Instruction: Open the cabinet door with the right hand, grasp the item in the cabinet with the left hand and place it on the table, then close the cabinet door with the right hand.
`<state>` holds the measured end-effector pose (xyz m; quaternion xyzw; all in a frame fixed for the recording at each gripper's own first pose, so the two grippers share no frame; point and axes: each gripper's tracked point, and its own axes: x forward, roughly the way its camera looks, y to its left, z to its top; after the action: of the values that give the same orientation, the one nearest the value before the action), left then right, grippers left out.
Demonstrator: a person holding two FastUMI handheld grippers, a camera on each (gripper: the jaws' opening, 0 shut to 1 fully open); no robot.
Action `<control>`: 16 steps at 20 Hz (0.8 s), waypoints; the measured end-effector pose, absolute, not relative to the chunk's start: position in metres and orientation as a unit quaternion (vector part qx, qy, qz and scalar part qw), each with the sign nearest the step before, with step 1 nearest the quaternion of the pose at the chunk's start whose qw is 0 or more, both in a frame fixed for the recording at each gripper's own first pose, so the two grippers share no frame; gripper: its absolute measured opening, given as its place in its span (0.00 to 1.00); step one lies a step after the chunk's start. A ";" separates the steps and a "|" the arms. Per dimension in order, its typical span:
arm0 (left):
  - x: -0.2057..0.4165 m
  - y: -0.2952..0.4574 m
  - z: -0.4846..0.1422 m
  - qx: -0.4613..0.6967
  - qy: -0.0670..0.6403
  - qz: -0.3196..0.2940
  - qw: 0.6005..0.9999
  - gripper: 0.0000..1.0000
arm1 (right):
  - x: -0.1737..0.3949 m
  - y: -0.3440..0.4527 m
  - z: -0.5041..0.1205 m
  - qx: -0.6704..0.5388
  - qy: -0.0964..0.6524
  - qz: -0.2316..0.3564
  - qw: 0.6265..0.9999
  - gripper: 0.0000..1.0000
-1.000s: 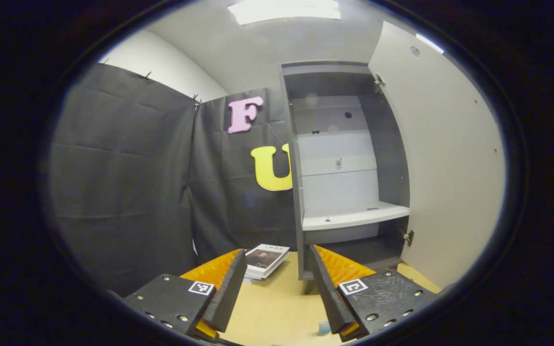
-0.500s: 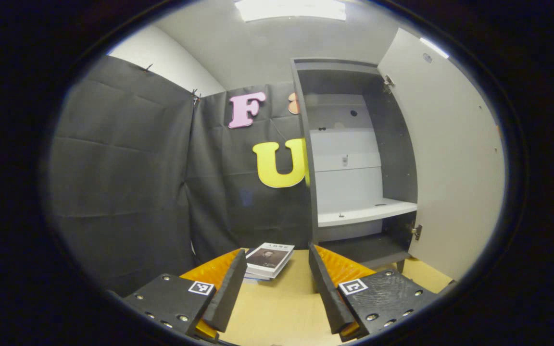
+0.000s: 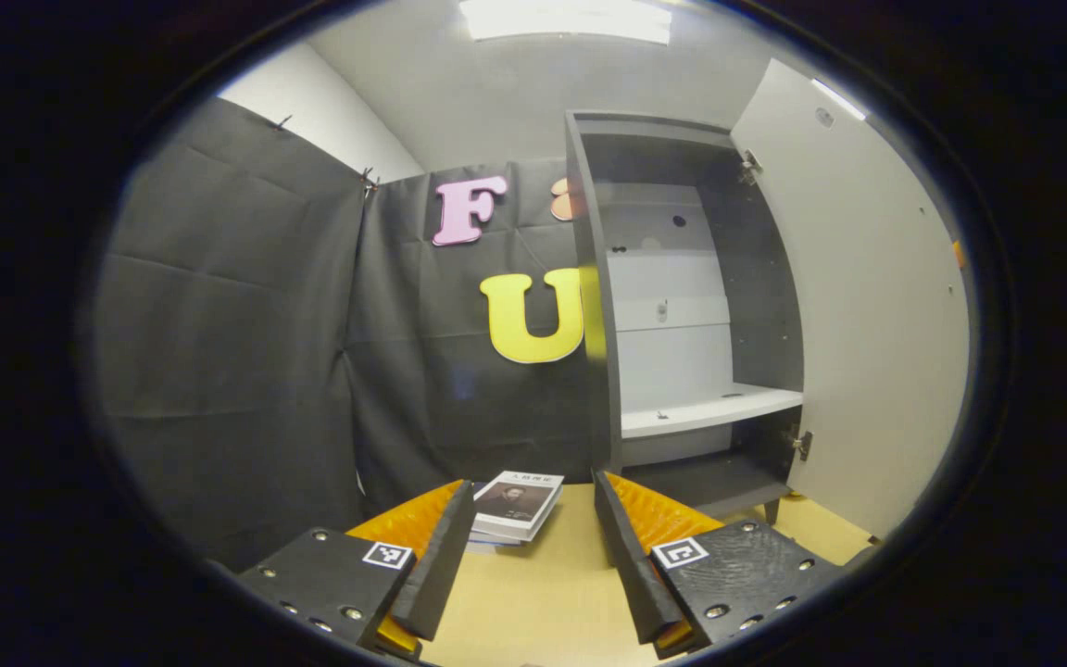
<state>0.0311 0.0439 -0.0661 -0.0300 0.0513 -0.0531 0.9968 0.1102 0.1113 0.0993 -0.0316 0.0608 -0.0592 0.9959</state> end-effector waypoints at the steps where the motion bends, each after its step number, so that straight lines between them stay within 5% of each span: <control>1: 0.031 0.048 -0.067 -0.030 0.052 -0.055 0.997 0.78 | 0.110 0.116 0.099 -0.034 0.059 -0.059 0.996 0.92; 16: 0.017 0.116 -0.090 -0.031 0.061 -0.042 0.997 0.78 | 0.104 0.181 0.094 -0.014 0.051 -0.033 0.998 0.92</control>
<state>0.0166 0.1156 -0.0900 -0.0308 0.0613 -0.0421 0.9968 0.1040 0.1809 0.0944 -0.0143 0.0513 -0.0334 0.9980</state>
